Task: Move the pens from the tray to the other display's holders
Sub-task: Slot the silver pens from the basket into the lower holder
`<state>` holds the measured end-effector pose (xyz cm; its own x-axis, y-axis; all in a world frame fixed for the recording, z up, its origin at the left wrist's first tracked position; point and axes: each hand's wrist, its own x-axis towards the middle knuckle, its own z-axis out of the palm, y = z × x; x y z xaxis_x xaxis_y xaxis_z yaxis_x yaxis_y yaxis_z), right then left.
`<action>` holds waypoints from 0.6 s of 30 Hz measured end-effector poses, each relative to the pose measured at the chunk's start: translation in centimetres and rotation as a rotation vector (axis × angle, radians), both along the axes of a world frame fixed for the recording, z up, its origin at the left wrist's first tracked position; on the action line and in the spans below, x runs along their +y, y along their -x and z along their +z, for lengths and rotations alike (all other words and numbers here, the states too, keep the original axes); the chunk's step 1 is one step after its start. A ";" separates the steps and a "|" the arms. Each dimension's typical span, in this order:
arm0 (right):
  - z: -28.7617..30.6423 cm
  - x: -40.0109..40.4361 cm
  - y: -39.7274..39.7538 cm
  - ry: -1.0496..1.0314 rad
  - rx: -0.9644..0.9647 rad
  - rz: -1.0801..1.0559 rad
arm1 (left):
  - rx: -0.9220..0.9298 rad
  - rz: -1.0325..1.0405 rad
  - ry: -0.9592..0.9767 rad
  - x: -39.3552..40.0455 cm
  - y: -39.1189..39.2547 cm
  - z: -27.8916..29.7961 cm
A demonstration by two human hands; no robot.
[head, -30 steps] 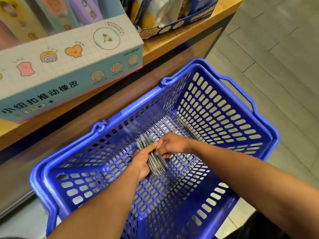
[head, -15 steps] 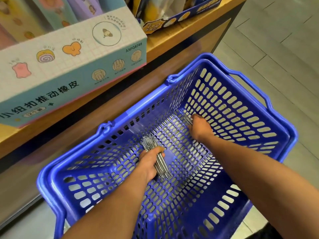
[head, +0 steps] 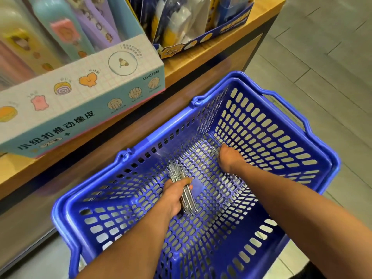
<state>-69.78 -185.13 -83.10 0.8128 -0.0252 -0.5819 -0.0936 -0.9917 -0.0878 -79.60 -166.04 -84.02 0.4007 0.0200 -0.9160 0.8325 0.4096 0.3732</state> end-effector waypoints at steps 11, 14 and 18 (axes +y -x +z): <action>18.2 -0.1 4.9 -0.589 0.221 -0.281 | 0.011 -0.006 -0.095 1.7 3.7 15.9; 26.5 0.0 6.3 -0.699 0.194 -0.388 | 0.012 -0.003 -0.071 2.2 4.6 24.8; 38.3 -0.1 8.0 -0.790 0.200 -0.528 | 0.014 -0.005 -0.052 2.9 5.6 37.6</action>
<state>-77.82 -185.24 -44.80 0.6933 0.0989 -0.7138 -0.5951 -0.4801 -0.6445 -85.22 -163.13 -46.44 0.3880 0.0661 -0.9193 0.8396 0.3861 0.3821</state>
